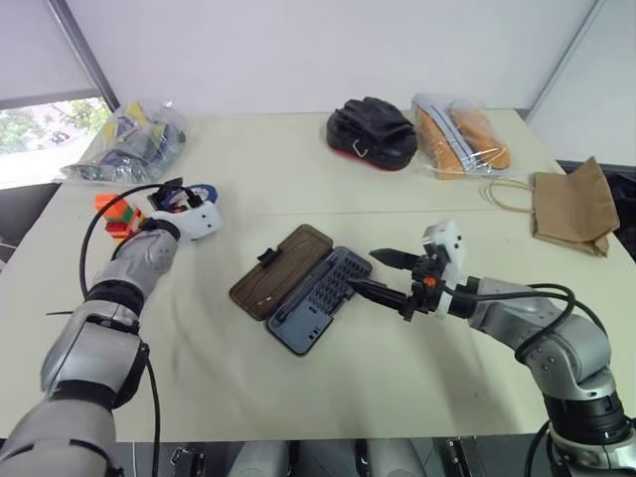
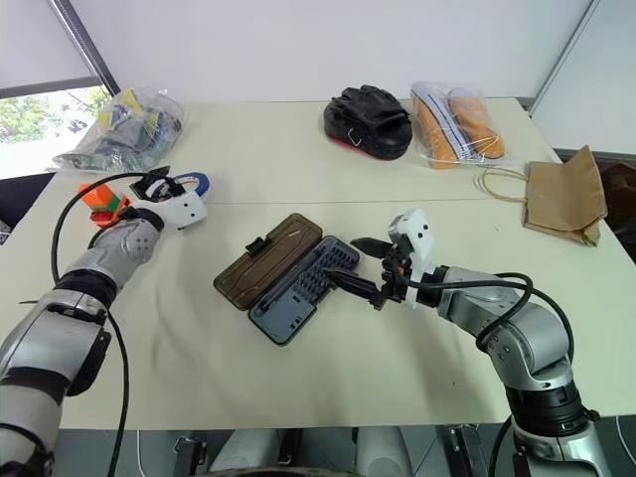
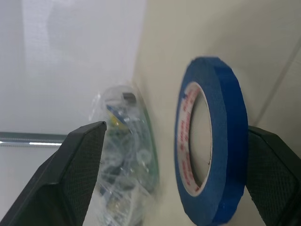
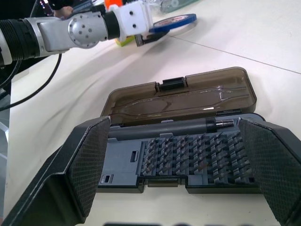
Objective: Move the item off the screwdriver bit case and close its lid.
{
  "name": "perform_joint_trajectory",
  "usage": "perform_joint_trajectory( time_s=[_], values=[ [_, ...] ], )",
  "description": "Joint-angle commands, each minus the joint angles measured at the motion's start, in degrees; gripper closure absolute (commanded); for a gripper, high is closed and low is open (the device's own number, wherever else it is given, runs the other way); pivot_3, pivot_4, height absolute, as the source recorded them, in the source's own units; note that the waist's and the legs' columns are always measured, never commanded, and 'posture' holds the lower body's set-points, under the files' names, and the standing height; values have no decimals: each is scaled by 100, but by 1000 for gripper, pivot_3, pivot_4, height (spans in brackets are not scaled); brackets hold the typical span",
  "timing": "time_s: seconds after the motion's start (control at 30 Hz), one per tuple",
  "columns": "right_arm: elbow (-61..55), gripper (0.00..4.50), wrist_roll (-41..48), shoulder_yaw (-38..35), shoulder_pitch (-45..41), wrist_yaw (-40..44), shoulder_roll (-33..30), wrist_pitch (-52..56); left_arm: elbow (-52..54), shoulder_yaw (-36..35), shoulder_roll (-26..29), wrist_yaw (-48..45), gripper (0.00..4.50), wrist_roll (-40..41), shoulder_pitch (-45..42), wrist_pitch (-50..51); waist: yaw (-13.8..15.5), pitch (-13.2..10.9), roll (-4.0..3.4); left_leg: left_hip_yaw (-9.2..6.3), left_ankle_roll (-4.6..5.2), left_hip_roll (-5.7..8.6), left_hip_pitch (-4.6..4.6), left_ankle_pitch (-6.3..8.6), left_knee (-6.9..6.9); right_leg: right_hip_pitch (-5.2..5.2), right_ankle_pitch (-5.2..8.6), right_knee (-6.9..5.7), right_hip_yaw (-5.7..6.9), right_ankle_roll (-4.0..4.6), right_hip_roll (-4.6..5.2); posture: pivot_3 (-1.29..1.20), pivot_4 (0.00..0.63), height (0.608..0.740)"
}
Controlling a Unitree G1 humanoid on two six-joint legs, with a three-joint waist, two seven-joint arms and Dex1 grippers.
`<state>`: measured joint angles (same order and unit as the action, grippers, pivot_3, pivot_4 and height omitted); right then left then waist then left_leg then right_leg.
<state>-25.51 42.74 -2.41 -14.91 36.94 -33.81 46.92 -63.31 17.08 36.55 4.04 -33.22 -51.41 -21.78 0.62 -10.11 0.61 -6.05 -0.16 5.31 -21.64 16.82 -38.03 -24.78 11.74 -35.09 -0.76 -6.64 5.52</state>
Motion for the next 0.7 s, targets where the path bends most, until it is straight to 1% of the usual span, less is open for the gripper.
perform_joint_trajectory(
  time_s=[0.03,0.07,0.13,0.17,0.2,0.27,0.33,0.4,0.53,0.63,0.7],
  values=[
    [-217,0,51,-164,54,43,-91,-48,1316,-592,176,-1373,46,1235,394,-257,-1,1,-1,0,0,0,-3,0,-1,-3,0,0,0,0,1,0,150,740],
    [-230,0,63,-196,89,52,-114,-47,1743,-714,191,-1898,46,1593,600,-170,-4,1,-2,1,-1,0,-4,0,-1,-5,0,0,-2,0,3,0,150,740],
    [-247,0,75,-261,161,60,-171,-47,3021,-975,303,-3186,46,2516,1209,792,-28,2,-4,2,-2,1,-13,-1,-2,-15,0,-1,-4,1,5,0,150,740],
    [-215,0,63,-302,193,57,-187,-73,3836,-1215,490,-3746,46,3057,1576,1778,-41,2,-4,5,-2,0,-14,0,-2,-17,0,-4,-10,2,5,0,150,740],
    [-179,0,50,-330,207,52,-191,-96,4446,-1454,622,-4053,46,3438,1820,2576,-92,2,-4,6,-1,0,-14,0,-2,-19,0,-6,-12,2,5,0,150,740],
    [-133,0,29,-353,214,49,-178,-128,5142,-1861,701,-4014,46,3746,2005,3842,-147,2,-3,7,-2,-4,-32,-1,-3,-40,-1,-13,-16,4,1,0,150,740],
    [-78,0,13,-332,175,65,-130,-148,5281,-2154,621,-3604,46,3762,1914,4436,-137,1,-3,3,-7,-5,-40,-4,-6,-53,-2,-27,-15,5,-3,0,150,740],
    [-18,0,-21,-276,105,107,-112,-174,5481,-2353,459,-3472,46,3950,1843,4888,-129,2,-3,-1,-11,-5,-34,-7,-8,-48,-3,-34,-12,6,-7,0,150,740],
    [125,0,-116,-266,-41,228,-177,-235,6209,-2510,187,-3679,46,4572,1883,5995,-117,2,-3,-1,-11,-2,-7,-7,-11,-15,-3,-28,-11,6,-5,0,150,740],
    [191,0,-118,-404,-151,298,-292,-205,6656,-2502,222,-3859,46,4859,2047,6678,-131,1,-1,-1,-11,-2,-6,-6,-11,-12,-3,-23,-11,6,-5,0,150,740],
    [91,0,234,-702,-276,333,-425,36,7013,-2496,314,-4013,46,5081,2317,7149,-163,1,-4,0,-12,-3,-6,-7,-10,-16,-3,-24,-13,6,-7,0,150,740]
  ],
)
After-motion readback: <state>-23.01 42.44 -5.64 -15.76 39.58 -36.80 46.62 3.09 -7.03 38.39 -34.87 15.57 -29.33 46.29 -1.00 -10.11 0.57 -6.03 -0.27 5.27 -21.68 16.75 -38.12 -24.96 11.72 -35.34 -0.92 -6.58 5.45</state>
